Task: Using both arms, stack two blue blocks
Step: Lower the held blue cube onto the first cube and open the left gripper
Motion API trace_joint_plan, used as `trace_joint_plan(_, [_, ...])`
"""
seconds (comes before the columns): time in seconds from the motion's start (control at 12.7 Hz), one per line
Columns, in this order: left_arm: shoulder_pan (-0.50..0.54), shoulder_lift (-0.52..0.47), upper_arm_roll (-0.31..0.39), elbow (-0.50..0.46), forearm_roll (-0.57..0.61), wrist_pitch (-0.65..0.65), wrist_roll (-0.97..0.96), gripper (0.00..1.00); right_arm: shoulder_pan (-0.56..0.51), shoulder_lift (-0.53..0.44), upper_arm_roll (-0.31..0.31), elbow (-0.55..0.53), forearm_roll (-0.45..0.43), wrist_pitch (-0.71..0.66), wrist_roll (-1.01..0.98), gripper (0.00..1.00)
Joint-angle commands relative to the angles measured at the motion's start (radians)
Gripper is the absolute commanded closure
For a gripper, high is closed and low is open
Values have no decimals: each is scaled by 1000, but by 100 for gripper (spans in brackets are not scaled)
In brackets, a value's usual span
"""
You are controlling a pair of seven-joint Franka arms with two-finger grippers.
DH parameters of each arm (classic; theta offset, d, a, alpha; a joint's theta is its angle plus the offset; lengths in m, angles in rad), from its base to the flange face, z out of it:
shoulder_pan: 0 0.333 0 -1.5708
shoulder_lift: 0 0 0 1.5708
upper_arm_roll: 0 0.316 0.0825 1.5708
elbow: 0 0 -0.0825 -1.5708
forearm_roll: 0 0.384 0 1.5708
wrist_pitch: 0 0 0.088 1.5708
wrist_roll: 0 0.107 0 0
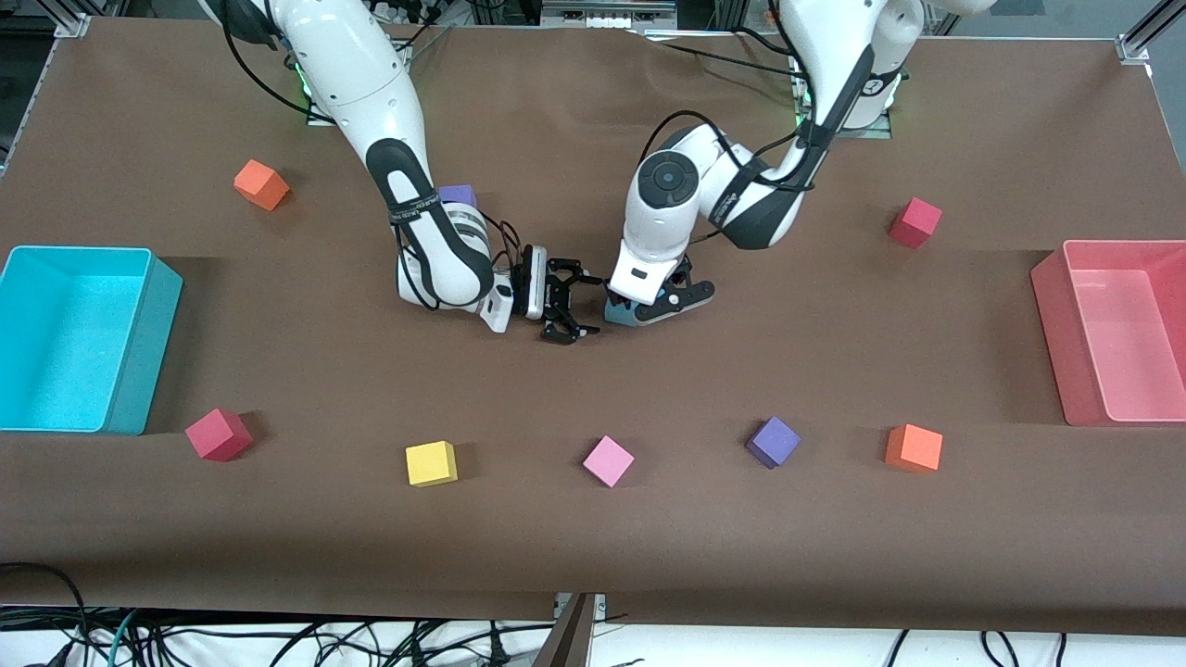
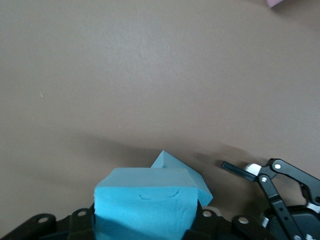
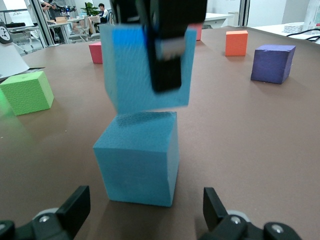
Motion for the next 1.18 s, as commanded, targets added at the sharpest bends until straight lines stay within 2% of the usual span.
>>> trace_joint_plan(0.0, [-12,12,9,44,28,-10,-31,98,1,-12,2,-7,22,1,-19,0])
trace_joint_plan(0.24, [-26,29,9,65,29,-10,-52,97,1,-14,2,-5,22,1,-19,0])
trace_joint_plan(0.55, [-40,46,9,65,44,19,-67,90,1,-14,2,-5,22,2,-19,0])
trace_joint_plan(0.63, [-40,46,9,63,46,19,-67,82,1,-14,2,-5,23,2,-19,0])
trace_joint_plan(0.71, [-38,43,9,63,45,19,-67,59,1,-14,2,-5,23,2,-19,0])
trace_joint_plan(0.87, [-35,40,9,63,46,17,-66,51,1,-14,1,-5,23,2,-19,0])
trace_joint_plan(0.94, [-37,41,11,63,45,16,-67,18,1,-14,2,-4,23,2,-19,0])
trace_joint_plan(1.02, [-37,41,11,62,45,14,-69,0,1,-14,2,-4,23,2,-19,0])
trace_joint_plan(1.1, [-35,40,11,61,46,10,-67,0,1,-14,1,-4,23,2,-19,0])
